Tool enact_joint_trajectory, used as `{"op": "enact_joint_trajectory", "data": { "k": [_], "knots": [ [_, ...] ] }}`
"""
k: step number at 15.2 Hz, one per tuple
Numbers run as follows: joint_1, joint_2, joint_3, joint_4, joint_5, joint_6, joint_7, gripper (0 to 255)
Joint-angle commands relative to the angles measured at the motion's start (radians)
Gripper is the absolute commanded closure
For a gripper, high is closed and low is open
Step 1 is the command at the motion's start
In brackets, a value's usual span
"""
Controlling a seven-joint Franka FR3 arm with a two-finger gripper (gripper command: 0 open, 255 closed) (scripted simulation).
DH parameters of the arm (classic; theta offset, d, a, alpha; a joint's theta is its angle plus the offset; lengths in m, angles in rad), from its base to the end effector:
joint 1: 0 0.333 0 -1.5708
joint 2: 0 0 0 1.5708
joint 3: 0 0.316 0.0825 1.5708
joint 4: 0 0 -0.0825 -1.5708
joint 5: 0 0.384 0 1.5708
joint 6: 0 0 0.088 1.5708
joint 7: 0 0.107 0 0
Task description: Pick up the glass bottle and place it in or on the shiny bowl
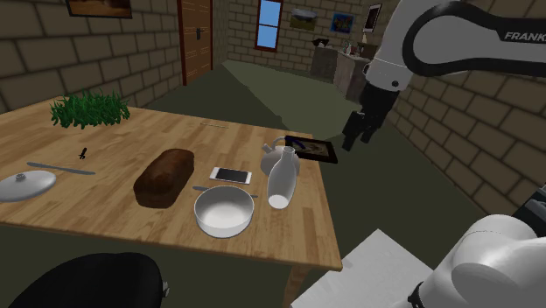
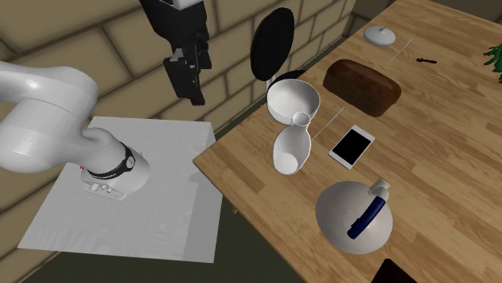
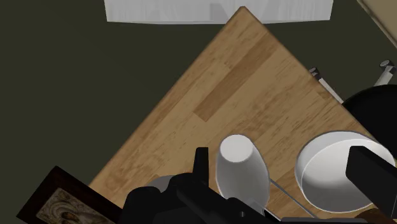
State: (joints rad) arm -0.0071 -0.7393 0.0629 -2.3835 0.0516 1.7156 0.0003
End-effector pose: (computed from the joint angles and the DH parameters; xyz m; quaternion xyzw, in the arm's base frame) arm 0.3319 0.0282 0.5751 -0.9992 -0.0175 -0.0351 0.0052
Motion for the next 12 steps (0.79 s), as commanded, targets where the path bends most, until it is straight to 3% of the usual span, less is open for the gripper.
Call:
{"op": "enact_joint_trajectory", "data": {
  "k": [1, 12],
  "knots": [
    [0.0, 0.0, 0.0, 0.0, 0.0, 0.0, 0.0, 0],
    [-0.007, 0.397, 0.04, 0.119, -0.015, 0.29, 0.021, 0]
  ]
}}
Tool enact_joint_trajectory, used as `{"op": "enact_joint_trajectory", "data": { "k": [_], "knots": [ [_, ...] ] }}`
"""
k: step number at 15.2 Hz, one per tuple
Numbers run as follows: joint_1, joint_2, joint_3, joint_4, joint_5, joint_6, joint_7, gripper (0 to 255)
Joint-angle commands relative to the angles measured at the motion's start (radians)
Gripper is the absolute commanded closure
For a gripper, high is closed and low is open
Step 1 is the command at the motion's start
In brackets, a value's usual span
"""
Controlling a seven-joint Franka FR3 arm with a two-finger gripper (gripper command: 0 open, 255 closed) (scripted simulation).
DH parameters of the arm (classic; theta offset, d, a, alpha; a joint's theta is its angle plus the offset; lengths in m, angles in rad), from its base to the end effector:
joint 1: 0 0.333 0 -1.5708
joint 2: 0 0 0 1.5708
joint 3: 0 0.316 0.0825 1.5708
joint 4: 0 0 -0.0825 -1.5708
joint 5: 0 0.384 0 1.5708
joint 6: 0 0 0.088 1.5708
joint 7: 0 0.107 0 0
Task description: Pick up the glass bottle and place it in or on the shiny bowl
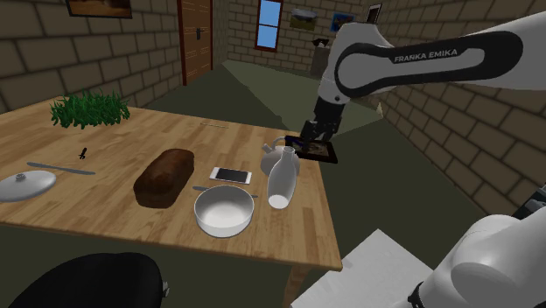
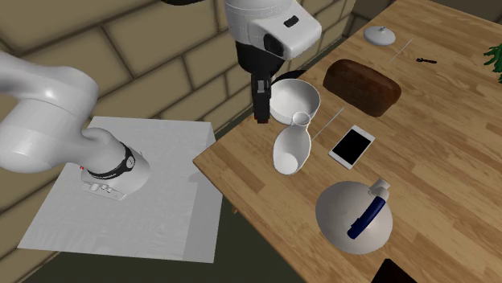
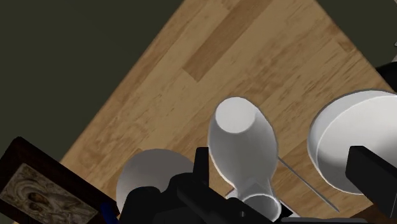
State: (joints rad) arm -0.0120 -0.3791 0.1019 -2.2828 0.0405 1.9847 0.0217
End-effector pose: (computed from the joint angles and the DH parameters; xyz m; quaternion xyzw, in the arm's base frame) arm 0.4440 0.0460 0.5091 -0.9989 -0.0238 -0.0397 0.0021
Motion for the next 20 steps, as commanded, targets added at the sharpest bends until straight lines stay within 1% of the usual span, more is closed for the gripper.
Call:
{"op": "enact_joint_trajectory", "data": {
  "k": [1, 6, 14, 20],
  "knots": [
    [-0.003, 0.075, 0.004, 0.038, -0.007, 0.041, 0.002, 0],
    [-0.005, 0.266, 0.018, 0.151, -0.032, 0.122, 0.021, 0],
    [-0.005, 0.311, 0.019, 0.097, -0.038, 0.222, 0.025, 0],
    [-0.005, 0.311, 0.019, 0.097, -0.038, 0.222, 0.025, 0]
  ]
}}
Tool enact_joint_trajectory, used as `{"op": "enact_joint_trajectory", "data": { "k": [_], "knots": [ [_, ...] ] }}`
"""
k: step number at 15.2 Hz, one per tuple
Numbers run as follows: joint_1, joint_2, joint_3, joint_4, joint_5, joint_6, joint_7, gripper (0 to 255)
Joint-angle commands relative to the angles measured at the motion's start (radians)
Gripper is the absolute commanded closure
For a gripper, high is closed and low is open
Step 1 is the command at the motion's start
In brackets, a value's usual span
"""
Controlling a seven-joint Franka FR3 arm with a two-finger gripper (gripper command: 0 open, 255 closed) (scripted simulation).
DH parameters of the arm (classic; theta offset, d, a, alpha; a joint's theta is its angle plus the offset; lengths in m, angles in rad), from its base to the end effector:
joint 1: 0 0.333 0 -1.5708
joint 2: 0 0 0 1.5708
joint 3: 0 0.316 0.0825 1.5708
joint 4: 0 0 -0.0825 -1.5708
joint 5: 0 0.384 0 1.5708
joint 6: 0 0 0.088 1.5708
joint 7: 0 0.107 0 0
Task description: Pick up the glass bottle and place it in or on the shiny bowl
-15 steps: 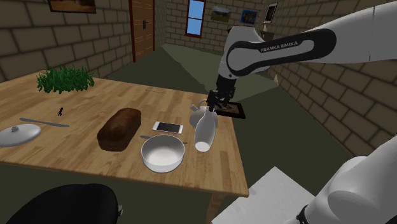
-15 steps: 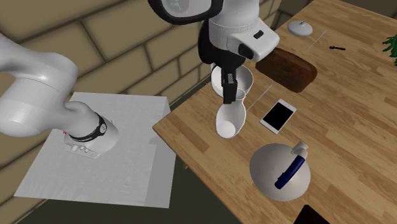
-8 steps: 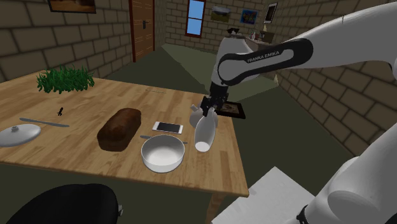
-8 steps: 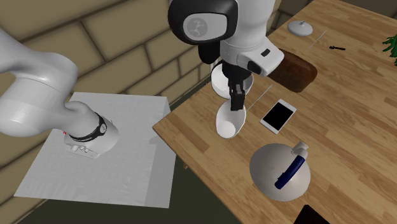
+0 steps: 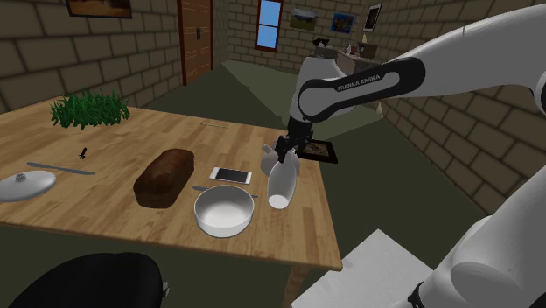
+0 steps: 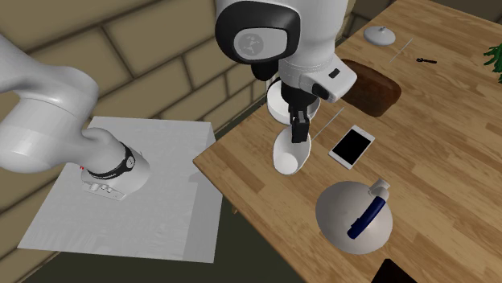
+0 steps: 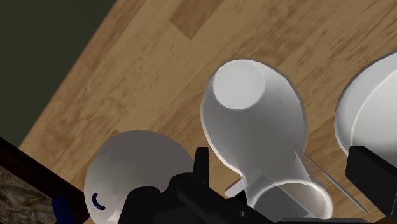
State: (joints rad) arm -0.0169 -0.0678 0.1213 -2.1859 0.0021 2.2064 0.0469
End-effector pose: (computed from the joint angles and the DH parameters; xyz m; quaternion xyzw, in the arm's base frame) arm 0.5259 0.0558 0.4254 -0.9986 -0.0282 -0.0440 0.0001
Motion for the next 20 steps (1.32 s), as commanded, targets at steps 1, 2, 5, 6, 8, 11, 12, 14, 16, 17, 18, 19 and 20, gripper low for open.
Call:
{"op": "enact_joint_trajectory", "data": {
  "k": [1, 2, 5, 6, 8, 11, 12, 14, 16, 17, 18, 19, 20],
  "knots": [
    [0.0, 0.0, 0.0, 0.0, 0.0, 0.0, 0.0, 0],
    [0.0, 0.0, 0.0, 0.0, 0.0, 0.0, 0.0, 0],
    [0.0, 0.0, 0.0, 0.0, 0.0, 0.0, 0.0, 255],
    [0.0, 0.0, 0.0, 0.0, 0.0, 0.0, 0.0, 255],
    [0.0, 0.0, 0.0, 0.0, 0.0, 0.0, 0.0, 255],
    [0.0, 0.0, 0.0, 0.0, 0.0, 0.0, 0.0, 255],
    [0.0, 0.0, 0.0, 0.0, 0.0, 0.0, 0.0, 255],
    [0.0, -0.011, 0.0, 0.016, 0.002, -0.027, -0.001, 255],
    [0.0, -0.02, -0.001, 0.033, 0.003, -0.053, -0.002, 255],
    [0.0, -0.024, -0.001, 0.042, 0.003, -0.067, -0.003, 255],
    [0.0, -0.029, -0.001, 0.051, 0.004, -0.08, -0.003, 255],
    [0.0, -0.033, -0.001, 0.061, 0.004, -0.093, -0.004, 255],
    [0.0, -0.037, -0.002, 0.07, 0.005, -0.107, -0.004, 255]
  ]
}}
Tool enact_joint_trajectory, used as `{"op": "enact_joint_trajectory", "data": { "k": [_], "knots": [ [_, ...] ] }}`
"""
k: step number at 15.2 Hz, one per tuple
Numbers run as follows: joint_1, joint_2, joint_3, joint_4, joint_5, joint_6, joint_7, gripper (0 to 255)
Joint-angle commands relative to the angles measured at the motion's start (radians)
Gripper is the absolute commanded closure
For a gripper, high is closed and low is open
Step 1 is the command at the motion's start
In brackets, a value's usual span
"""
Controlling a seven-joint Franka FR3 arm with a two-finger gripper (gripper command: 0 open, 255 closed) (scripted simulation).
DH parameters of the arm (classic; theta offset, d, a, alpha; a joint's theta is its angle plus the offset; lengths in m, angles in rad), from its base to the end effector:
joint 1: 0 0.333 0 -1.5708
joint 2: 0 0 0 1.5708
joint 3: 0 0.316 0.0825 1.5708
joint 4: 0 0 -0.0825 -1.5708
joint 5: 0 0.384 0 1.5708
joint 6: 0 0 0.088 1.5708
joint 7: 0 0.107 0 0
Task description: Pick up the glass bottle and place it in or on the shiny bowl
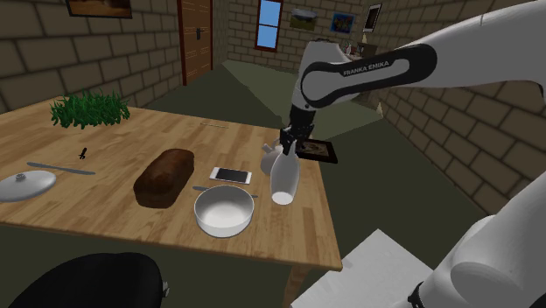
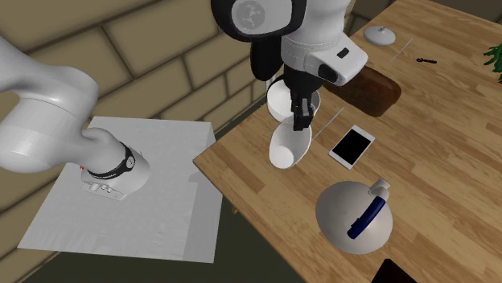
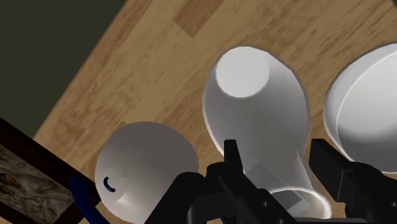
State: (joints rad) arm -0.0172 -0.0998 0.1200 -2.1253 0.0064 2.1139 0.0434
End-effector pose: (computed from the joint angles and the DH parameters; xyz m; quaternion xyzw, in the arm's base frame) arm 0.5261 0.0558 0.4619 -0.9986 -0.0281 -0.0440 0.0001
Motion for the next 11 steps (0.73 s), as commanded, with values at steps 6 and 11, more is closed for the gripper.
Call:
{"op": "enact_joint_trajectory", "data": {
  "k": [6, 11],
  "knots": [
    [0.0, -0.023, -0.001, 0.071, 0.003, -0.094, -0.003, 255],
    [-0.001, -0.032, -0.002, 0.129, 0.004, -0.161, -0.004, 255]
  ]
}}
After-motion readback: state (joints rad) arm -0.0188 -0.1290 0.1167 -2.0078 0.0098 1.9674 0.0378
